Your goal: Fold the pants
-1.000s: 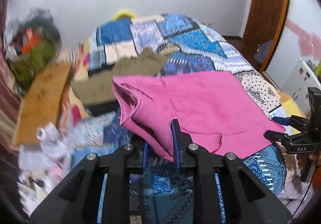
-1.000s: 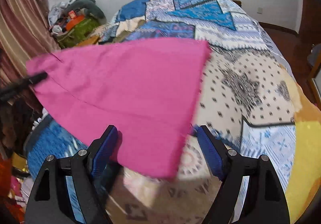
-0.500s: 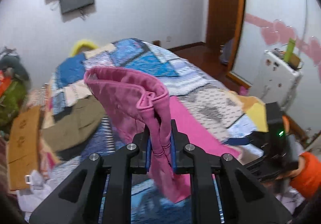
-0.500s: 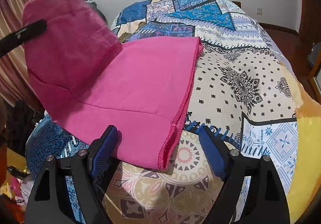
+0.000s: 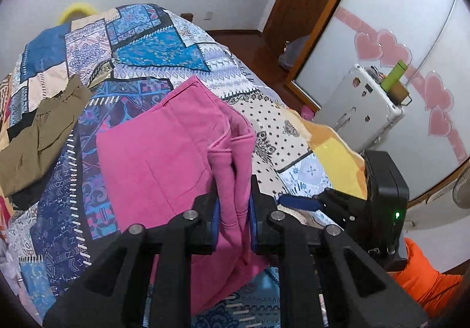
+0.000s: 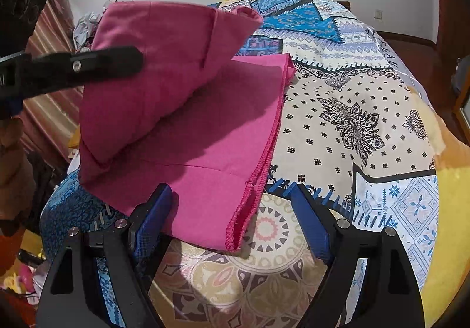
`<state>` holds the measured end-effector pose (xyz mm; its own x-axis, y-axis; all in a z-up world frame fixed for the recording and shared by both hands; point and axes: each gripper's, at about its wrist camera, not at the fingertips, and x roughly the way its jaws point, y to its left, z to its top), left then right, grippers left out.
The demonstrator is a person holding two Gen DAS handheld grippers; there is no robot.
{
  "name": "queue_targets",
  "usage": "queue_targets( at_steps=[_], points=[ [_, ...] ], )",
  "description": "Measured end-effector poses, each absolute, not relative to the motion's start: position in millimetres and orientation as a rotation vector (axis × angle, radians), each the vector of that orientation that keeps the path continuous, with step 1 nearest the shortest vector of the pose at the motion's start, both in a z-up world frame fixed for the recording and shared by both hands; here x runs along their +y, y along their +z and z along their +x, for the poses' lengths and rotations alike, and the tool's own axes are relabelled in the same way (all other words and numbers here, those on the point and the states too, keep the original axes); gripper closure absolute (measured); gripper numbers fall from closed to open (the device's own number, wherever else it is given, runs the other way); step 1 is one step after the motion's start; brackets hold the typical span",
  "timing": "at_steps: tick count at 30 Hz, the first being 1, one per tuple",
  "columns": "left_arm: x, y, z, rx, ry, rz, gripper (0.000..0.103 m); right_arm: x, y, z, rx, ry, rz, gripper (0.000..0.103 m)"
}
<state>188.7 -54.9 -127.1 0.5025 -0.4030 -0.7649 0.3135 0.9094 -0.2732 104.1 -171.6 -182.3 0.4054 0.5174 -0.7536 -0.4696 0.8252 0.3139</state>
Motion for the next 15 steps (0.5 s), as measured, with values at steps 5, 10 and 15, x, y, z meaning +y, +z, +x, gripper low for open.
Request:
queue_targets(
  at_steps=[5,10,15],
  points=[
    [-55,-115,185,0.908,-0.441,-0.039,0.041,-179,-178,105,0.959,0.611,0.089,0.022],
    [-33,-108,203,0.872,-0.332,0.023,0.038,-190,-174,102,0.939,0.565,0.062,0.022],
    [-2,-121,252,0.901,-0.215,0.064,0.030,-205,-171,102,0.934,0.528,0.073,0.022]
  ],
)
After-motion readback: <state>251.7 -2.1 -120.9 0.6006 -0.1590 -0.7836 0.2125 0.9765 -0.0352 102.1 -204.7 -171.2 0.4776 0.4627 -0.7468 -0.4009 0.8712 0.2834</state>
